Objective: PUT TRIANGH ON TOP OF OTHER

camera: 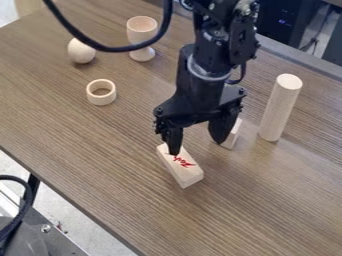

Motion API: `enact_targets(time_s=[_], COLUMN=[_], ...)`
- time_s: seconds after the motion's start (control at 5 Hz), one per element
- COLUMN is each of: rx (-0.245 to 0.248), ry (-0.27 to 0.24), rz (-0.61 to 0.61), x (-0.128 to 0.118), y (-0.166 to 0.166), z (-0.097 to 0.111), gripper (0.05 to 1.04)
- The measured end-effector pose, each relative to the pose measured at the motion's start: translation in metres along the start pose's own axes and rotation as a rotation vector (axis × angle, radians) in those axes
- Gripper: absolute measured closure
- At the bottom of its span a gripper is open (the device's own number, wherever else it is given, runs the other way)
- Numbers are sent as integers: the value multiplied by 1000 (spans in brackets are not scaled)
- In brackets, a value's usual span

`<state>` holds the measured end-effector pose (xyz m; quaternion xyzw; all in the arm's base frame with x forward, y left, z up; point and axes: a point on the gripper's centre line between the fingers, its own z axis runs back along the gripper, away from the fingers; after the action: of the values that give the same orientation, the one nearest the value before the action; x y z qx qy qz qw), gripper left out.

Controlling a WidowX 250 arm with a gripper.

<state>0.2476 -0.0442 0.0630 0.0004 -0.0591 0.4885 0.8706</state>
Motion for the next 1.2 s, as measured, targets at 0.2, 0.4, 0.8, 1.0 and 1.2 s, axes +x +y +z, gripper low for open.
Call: enact_targets(time_s=[0.2,0.4,0.8,1.0,1.2], rx=[24,33,37,30,32], ry=[9,14,15,17,31], rz=[0,6,14,17,20], x=[-2,-2,-1,-1,0], y=[4,7,9,10,13], z=[-6,-8,-8,-11,-17], gripper=[85,85,85,85,85])
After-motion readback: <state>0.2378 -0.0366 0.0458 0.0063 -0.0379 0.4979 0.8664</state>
